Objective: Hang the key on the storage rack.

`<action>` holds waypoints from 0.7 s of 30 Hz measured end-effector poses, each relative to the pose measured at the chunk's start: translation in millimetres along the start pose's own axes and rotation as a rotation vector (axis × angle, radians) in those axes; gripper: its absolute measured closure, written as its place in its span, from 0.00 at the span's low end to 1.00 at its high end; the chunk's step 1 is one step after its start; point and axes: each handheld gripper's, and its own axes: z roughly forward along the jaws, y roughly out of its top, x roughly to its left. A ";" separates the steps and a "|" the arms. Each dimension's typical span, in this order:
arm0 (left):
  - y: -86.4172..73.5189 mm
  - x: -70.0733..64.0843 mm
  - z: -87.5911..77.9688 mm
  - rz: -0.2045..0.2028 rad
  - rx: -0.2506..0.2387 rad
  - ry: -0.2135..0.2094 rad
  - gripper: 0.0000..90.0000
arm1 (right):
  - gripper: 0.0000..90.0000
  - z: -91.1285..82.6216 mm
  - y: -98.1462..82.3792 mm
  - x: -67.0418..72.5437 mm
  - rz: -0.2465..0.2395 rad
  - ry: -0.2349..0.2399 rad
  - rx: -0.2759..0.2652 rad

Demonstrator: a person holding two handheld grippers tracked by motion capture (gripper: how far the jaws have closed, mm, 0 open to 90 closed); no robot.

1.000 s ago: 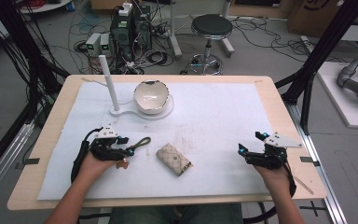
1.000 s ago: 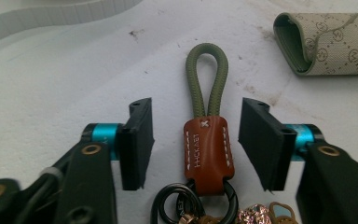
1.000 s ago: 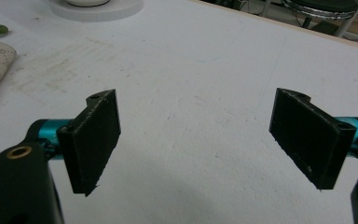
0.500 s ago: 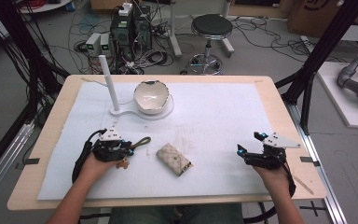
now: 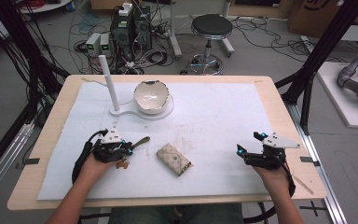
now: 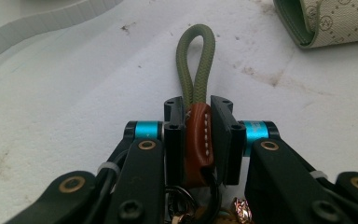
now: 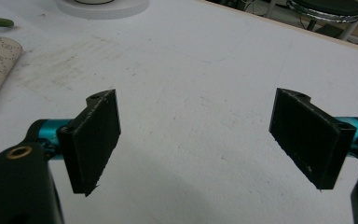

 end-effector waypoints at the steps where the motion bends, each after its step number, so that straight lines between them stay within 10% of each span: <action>1: 0.4 -1.0 0.2 0.001 0.002 -0.006 0.85 | 0.18 0.2 -0.1 -0.3 0.000 0.002 0.001; 6: 0.9 -3.1 1.2 0.019 0.000 0.000 0.84 | 0.18 1.7 0.4 0.6 -0.007 0.006 0.002; 21: -0.9 6.4 -7.9 -0.094 -0.075 -0.024 0.64 | 0.18 3.3 0.7 1.2 -0.011 0.012 0.008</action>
